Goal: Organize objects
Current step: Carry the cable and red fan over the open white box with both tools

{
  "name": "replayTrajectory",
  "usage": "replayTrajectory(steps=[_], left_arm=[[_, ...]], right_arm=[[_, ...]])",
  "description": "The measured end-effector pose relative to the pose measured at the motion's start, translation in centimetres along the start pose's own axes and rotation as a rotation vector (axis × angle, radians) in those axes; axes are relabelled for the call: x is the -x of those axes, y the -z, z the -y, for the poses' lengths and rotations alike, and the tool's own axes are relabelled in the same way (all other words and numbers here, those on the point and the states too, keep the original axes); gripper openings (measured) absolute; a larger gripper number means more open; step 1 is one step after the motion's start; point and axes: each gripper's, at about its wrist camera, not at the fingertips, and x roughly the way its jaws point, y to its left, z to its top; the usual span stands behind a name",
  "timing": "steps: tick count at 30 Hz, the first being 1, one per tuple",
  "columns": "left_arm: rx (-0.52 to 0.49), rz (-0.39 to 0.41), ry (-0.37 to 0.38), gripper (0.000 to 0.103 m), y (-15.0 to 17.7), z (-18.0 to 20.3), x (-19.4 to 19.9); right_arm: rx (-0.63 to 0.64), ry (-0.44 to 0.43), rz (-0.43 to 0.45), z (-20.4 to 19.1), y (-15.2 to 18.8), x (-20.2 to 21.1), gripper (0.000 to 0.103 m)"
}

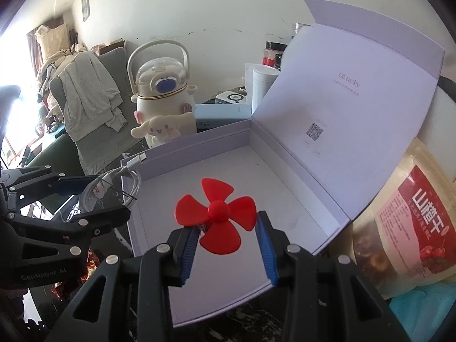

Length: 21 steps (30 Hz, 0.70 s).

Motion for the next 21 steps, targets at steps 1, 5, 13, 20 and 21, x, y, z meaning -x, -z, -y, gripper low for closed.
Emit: replayTrajectory(steps=[1, 5, 13, 20, 21], left_arm=[[-0.005, 0.000, -0.001, 0.052, -0.3, 0.1, -0.3], [-0.019, 0.008, -0.004, 0.052, -1.6, 0.6, -1.6], [-0.059, 0.007, -0.014, 0.052, -3.4, 2.1, -4.1], [-0.094, -0.008, -0.020, 0.052, -4.9, 3.3, -6.5], [-0.098, -0.012, -0.023, 0.052, -4.9, 3.4, -6.8]], right_arm=[[-0.004, 0.002, -0.001, 0.3, -0.2, -0.3, 0.040], [-0.010, 0.017, -0.007, 1.3, -1.0, -1.4, 0.040], [-0.027, 0.054, -0.037, 3.3, -2.0, -3.3, 0.040], [-0.046, 0.094, -0.063, 5.1, -2.1, -4.4, 0.040], [-0.049, 0.098, -0.065, 5.3, -2.2, -4.5, 0.040]])
